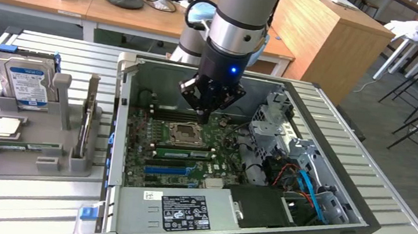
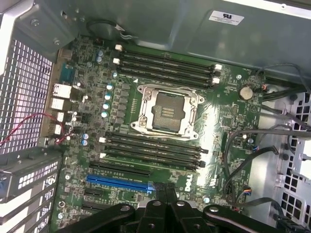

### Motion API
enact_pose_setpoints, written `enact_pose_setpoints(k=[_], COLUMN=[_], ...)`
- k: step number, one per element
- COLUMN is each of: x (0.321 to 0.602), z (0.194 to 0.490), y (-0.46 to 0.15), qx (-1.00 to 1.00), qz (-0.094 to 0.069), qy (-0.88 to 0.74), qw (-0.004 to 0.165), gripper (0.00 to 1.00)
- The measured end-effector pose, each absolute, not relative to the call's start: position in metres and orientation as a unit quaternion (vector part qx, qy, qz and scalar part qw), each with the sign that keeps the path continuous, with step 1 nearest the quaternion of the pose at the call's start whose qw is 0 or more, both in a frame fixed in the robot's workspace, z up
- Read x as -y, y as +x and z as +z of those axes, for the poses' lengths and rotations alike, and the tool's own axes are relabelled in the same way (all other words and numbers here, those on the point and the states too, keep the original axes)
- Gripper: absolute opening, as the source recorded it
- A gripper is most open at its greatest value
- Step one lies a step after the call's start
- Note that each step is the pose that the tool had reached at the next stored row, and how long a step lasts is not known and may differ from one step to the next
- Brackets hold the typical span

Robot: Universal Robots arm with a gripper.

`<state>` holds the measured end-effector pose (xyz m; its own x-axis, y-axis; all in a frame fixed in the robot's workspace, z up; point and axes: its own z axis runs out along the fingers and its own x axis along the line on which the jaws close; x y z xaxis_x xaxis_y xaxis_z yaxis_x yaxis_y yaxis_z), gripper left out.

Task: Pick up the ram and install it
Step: 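Press down the ram until it locks into place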

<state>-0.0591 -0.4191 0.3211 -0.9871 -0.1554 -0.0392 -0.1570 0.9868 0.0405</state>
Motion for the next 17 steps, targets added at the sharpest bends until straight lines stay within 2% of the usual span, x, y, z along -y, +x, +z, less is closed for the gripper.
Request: enact_pose_setpoints(k=[9, 17], x=[0.4186, 0.4186], z=[0.321, 0.321], y=[-0.0588, -0.0589], qx=[-0.998, -0.999], qz=[0.021, 0.022], qy=[-0.052, -0.03], qw=[0.016, 0.006], gripper=[0.1, 0.1])
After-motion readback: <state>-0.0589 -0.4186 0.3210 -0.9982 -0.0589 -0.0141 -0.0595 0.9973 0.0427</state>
